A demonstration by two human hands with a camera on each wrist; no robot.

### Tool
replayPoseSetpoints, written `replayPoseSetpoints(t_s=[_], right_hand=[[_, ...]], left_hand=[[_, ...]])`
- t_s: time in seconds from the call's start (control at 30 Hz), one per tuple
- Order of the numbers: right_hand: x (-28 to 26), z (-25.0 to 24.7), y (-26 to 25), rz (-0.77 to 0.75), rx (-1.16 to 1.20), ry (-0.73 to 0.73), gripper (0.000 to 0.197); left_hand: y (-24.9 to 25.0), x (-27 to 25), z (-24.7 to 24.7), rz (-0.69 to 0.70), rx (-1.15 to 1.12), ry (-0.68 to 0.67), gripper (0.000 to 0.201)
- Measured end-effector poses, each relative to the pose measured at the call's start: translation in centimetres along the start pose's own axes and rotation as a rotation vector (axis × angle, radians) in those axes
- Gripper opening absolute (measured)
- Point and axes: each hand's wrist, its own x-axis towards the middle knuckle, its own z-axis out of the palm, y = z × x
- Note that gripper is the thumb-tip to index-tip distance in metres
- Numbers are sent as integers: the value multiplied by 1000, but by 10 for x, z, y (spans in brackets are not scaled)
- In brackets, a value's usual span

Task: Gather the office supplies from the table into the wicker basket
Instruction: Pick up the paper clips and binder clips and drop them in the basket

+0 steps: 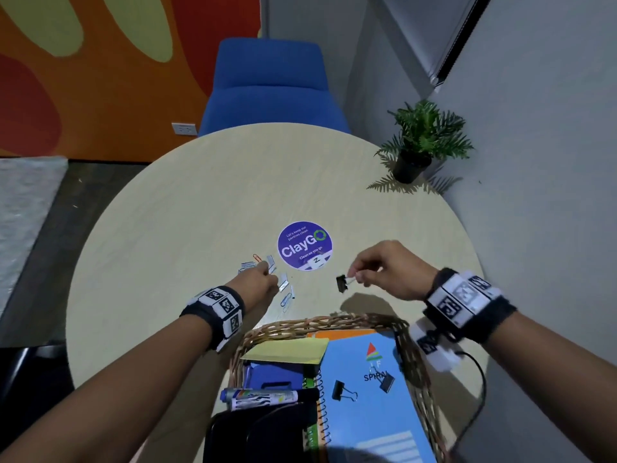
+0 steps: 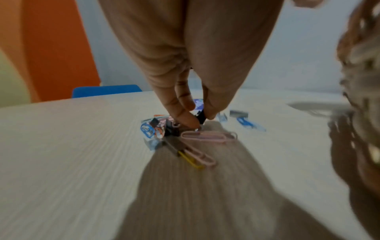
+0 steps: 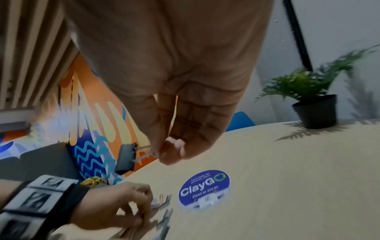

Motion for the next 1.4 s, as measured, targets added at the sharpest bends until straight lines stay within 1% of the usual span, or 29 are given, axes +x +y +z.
replayPoseSetpoints(t_s=[0.03,0.1,0.13,0.2,0.27,0.3,0.37,0.43,0.5,0.57,0.6,0.67,0.73,0.77,0.83,0.93,1.0,1.07,1.1,1.17,1.23,1.27,1.33,1.4], right_hand=[[-17,2,6,13,23,-22,15],[-49,10,18,36,40,-71,15],[-62,16,24,45,40,-94,16],[-81,28,35,65,46,-123,18],[-91,38,44,66,41,-115,18],[-95,42,48,68,29,-98,19],[-96,43,55,79,2,-62,21],[-92,38,57,71,5,-33,19],[-85,31,54,37,-11,-10,15],[-76,23,49,7,-26,-3,17],[-71,20,46,-7,-31,5,18],[-60,16,38,-34,-35,12,18],[-48,14,28,-50,-56,-16,20],[-40,14,21,-60,-82,-34,21],[-21,16,8,-102,-154,-65,23],[16,29,-15,-176,-307,-122,22],[44,42,-33,-214,-445,-179,19],[70,59,-52,-245,-576,-247,15],[80,68,-60,-275,-645,-286,15],[94,88,-71,-377,-777,-326,20],[102,107,-75,-431,-841,-301,27],[107,114,-77,-410,-840,-302,27],[118,125,-79,-300,-840,-338,30],[128,132,-79,-223,-864,-393,36]], left_hand=[[-2,-3,-5,-14,-21,15,27],[-2,-13,-15,-69,-130,74,16],[-2,-18,-21,-71,-191,104,12],[1,-30,-37,-41,-326,122,6],[12,-46,-57,15,-426,133,10],[22,-54,-66,60,-444,161,10],[47,-72,-83,159,-458,182,8],[74,-88,-93,268,-441,152,9],[100,-96,-95,346,-416,109,12],[118,-100,-91,387,-434,80,19],[123,-102,-88,387,-439,65,23],[123,-104,-82,364,-428,80,28],[113,-106,-81,301,-417,117,29],[102,-107,-81,246,-419,129,29],[67,-104,-81,71,-432,156,26],[1,-95,-62,-249,-421,189,14],[-28,-87,-39,-403,-440,128,13],[-38,-77,-16,-458,-517,55,21],[-38,-73,-7,-477,-564,44,25],[-35,-66,7,-530,-638,52,34],[-30,-58,16,-596,-656,78,40],[-27,-55,19,-630,-654,100,40],[-21,-49,22,-682,-625,127,37],[-17,-43,23,-702,-555,96,32]])
